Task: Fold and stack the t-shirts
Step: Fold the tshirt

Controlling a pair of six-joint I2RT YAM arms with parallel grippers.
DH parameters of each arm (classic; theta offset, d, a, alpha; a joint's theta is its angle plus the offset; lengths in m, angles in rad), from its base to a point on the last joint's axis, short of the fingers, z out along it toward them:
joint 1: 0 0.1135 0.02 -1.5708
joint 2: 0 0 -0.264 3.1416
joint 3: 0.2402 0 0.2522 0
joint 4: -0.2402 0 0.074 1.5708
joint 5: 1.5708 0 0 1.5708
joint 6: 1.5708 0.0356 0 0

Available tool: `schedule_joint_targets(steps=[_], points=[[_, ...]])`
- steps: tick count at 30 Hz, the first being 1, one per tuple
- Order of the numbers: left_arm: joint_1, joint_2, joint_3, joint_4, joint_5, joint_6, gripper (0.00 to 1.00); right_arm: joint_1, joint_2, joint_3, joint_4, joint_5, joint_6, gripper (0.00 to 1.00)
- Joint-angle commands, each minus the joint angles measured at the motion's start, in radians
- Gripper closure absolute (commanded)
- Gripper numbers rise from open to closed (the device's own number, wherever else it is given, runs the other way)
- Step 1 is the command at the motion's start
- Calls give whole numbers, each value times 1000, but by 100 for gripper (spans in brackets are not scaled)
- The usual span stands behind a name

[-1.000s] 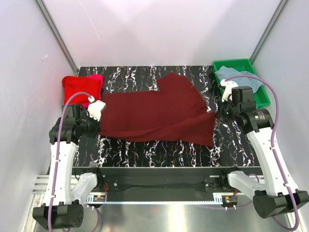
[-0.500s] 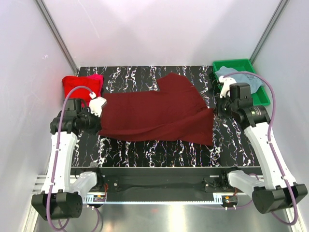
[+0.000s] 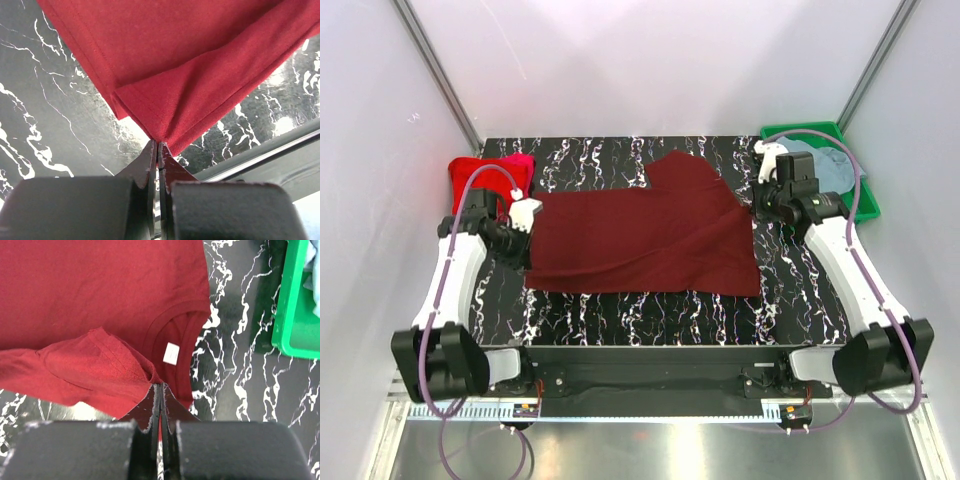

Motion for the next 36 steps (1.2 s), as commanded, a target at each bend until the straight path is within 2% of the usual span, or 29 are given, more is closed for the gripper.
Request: schedule_joint_targets(steps=[1,12,22,32,35,36], points=[[22,74,72,44,-21,-1,100,-12,52,63,108,24,-24,100],[41,338,219,59,-18,-25,100,-18,277,187,163,8,-50,100],[44,546,319,35,-30,-57,100,-18,391,235,146,-19,-47,100],[47,583,354,54,-44,-94,96,-18,392,190,160,-12,-56,100],[48,576,348,64,-49,-102,92,-18,388,181,164,-12,-61,100],[48,576,350,68,-49,-111,86,-18,386,178,164,-15,-62,100]])
